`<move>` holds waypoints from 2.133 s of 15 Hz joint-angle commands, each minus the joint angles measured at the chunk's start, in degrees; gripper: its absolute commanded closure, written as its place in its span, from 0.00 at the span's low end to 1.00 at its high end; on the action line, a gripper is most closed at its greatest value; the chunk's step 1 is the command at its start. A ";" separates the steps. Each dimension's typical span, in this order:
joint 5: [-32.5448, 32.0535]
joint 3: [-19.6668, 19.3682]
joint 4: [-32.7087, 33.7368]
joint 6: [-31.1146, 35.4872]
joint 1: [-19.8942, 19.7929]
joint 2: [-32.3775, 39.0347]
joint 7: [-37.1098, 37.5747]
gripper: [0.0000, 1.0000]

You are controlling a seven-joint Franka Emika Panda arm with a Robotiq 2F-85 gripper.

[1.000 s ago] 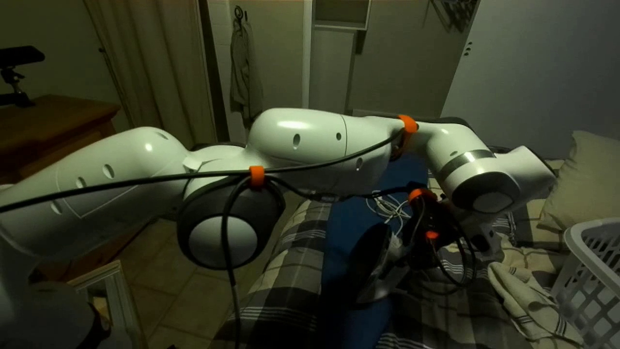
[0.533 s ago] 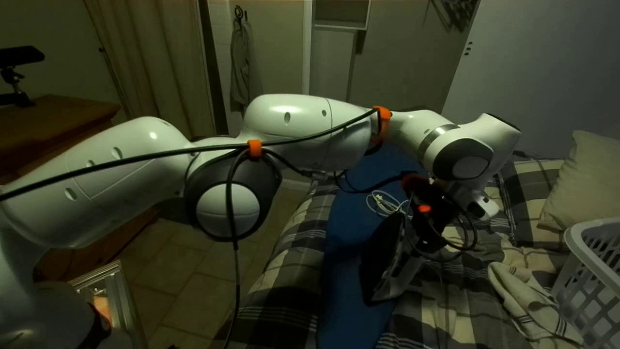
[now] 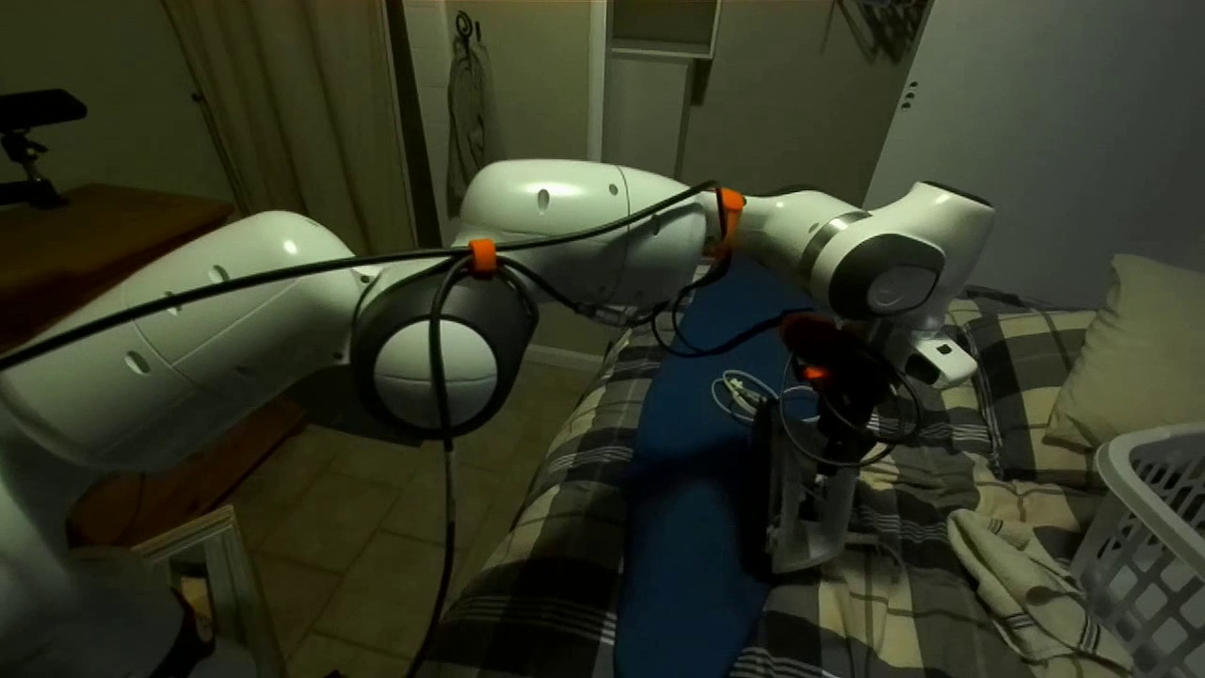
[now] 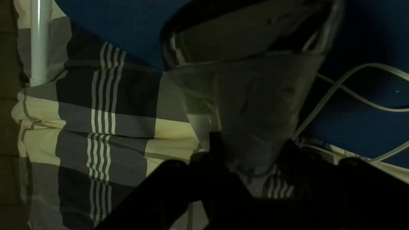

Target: Lay the iron down on the ironing board.

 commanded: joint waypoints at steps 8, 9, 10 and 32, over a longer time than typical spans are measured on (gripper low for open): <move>1.18 0.44 -7.46 2.21 3.73 -4.14 3.25 0.80; 1.36 0.71 -7.66 2.03 3.84 -4.46 3.05 0.80; 1.36 0.82 -7.98 2.11 4.00 -4.79 3.03 0.80; 0.50 -1.26 -26.33 36.03 -0.99 -5.10 -26.09 0.00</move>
